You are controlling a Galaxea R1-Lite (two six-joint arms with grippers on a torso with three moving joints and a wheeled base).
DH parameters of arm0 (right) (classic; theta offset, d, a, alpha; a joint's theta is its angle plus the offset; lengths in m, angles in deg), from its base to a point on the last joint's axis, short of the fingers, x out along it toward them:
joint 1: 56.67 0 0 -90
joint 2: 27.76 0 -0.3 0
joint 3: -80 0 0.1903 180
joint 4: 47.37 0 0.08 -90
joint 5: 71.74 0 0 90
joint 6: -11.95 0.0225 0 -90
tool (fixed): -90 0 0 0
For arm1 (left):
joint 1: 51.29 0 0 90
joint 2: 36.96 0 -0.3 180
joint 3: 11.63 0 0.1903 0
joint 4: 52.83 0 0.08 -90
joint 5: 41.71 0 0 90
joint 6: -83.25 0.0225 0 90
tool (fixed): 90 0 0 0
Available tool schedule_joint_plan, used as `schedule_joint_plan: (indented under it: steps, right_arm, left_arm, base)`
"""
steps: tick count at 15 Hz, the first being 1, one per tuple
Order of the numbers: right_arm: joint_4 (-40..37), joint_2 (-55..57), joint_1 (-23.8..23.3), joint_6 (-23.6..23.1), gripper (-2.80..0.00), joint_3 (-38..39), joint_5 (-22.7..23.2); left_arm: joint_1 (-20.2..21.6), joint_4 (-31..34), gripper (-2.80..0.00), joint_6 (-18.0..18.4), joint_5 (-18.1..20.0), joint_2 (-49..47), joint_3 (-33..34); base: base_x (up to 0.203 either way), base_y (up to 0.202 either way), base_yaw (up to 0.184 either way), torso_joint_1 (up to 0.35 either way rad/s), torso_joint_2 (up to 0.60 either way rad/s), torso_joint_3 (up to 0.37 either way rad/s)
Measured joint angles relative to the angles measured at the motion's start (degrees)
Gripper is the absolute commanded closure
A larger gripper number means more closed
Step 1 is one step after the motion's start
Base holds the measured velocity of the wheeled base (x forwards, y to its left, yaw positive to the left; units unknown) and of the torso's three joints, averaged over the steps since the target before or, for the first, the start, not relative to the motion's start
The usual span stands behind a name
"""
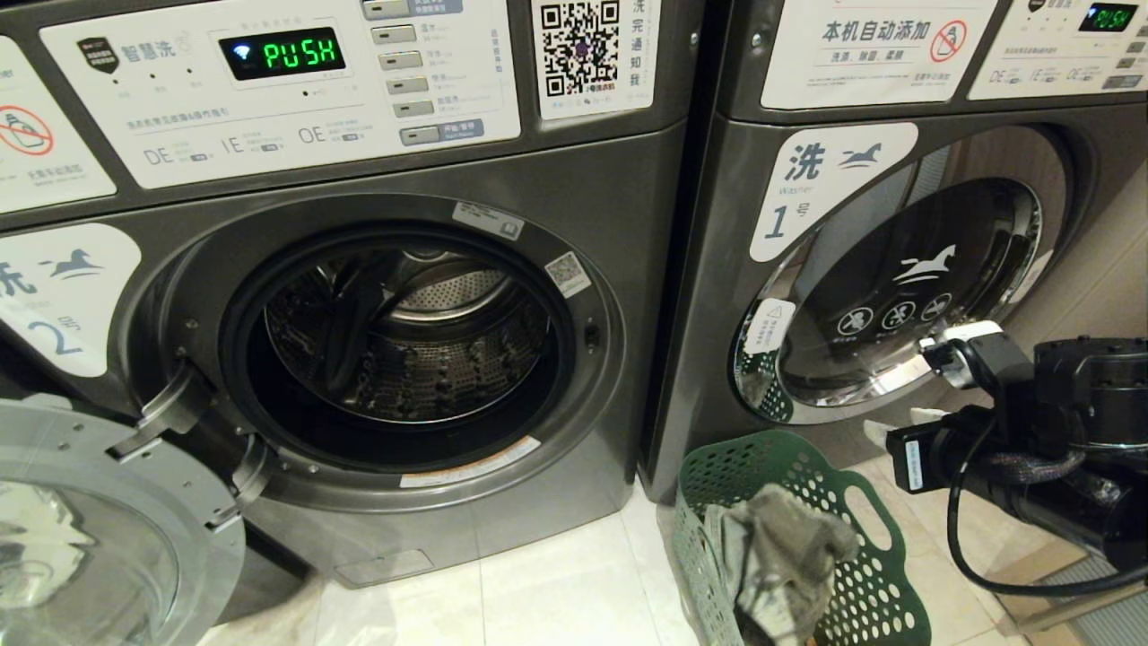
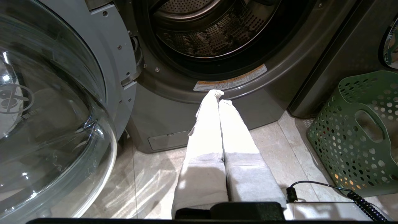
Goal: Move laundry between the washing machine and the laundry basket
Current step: Pick a cloth and place it into the basket, then close the washing machine door with the left hand
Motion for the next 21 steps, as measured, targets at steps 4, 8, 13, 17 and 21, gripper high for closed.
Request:
schedule_joint_plan:
  steps: [4,8,13,17,21]
  right_arm:
    - [0.0,-0.6,0.0,-0.1,-2.80,0.1,-0.1]
    - [-0.4,-8.2,0.3,-0.9,-2.80,2.0,0.1]
    - [-0.6,-24.5,0.6,-2.0,-2.80,13.8,0.3]
    - [-4.2,-35.9,0.7,-1.5,-2.80,28.8,2.6]
    - [-27.4,-48.9,0.4,-1.5,-2.80,30.4,10.3]
  left_arm:
    - [0.0,0.0,0.00,0.0,0.0,0.0,0.0]
    - [0.0,0.0,0.00,0.0,0.0,0.0,0.0]
    - [0.0,0.0,0.00,0.0,0.0,0.0,0.0]
    - [0.0,0.0,0.00,0.0,0.0,0.0,0.0]
    - [0.0,0.0,0.00,0.0,0.0,0.0,0.0]
  base:
    - [0.000,0.000,0.000,0.000,0.00,0.000]
    - [0.000,0.000,0.000,0.000,0.00,0.000]
    - [0.000,0.000,0.000,0.000,0.00,0.000]
    - [0.000,0.000,0.000,0.000,0.00,0.000]
    - [0.000,0.000,0.000,0.000,0.00,0.000]
